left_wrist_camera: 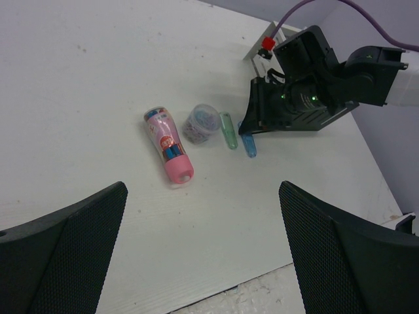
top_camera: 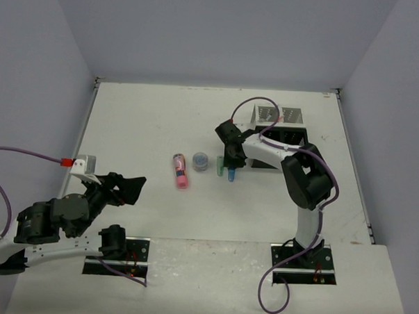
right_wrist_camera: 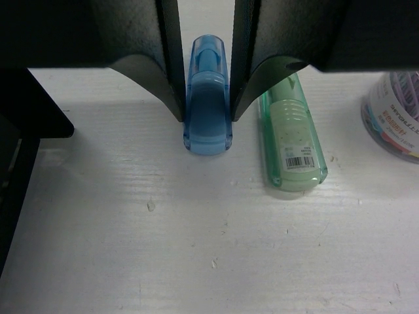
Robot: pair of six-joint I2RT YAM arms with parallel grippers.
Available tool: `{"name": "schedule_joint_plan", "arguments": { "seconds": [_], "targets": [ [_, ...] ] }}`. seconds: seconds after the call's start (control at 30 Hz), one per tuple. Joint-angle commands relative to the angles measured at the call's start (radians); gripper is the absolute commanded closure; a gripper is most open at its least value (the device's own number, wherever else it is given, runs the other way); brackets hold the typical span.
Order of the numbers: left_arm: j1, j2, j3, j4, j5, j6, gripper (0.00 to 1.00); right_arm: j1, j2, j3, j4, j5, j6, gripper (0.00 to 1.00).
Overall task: Sort the stationery into containers
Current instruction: Pick up the stationery from the center of the board, then place the stationery in the storage box.
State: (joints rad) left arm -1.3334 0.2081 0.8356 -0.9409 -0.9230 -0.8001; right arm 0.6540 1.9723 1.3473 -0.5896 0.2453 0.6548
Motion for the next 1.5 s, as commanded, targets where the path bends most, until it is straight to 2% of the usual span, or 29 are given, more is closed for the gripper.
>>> {"name": "schedule_joint_plan", "arguments": {
  "seconds": [0.0,0.17,0.33,0.53,0.67,0.8,1.0,1.23,1.33,1.47],
  "targets": [
    [-0.013,-0.059,0.014,0.03,-0.02,0.003,0.0,-0.001,-0.123,-0.023,0.01,-0.019,-0.007,0.87],
    [-0.012,-0.059,0.013,0.03,-0.019,0.004,0.0,-0.001,-0.34,-0.003,-0.025,0.015,-0.05,0.89],
    [-0.013,-0.058,0.013,0.028,-0.022,0.002,0.0,-0.054,-0.443,0.093,-0.066,0.138,-0.123,0.89],
    [-0.013,-0.062,0.013,0.027,-0.023,0.001,0.0,-0.269,-0.502,0.195,0.001,0.244,-0.172,0.88],
    [-0.013,-0.073,0.013,0.027,-0.023,-0.001,0.0,-0.402,-0.401,0.291,0.037,0.293,-0.201,0.88],
    [-0.014,-0.088,0.013,0.026,-0.026,-0.003,0.0,-0.469,-0.271,0.362,0.042,0.299,-0.2,0.87],
    [-0.015,-0.098,0.014,0.022,-0.027,-0.006,0.0,-0.518,-0.065,0.494,0.031,0.324,-0.215,0.86],
    [-0.016,-0.084,0.014,0.022,-0.026,-0.005,0.0,-0.527,-0.022,0.465,0.048,0.296,-0.196,0.8],
    [-0.016,-0.081,0.014,0.022,-0.025,-0.005,0.0,-0.525,-0.027,0.442,0.067,0.28,-0.192,0.74],
    [-0.017,-0.088,0.014,0.023,-0.025,-0.005,0.0,-0.524,-0.039,0.436,0.046,0.277,-0.172,0.58]
  ]
}}
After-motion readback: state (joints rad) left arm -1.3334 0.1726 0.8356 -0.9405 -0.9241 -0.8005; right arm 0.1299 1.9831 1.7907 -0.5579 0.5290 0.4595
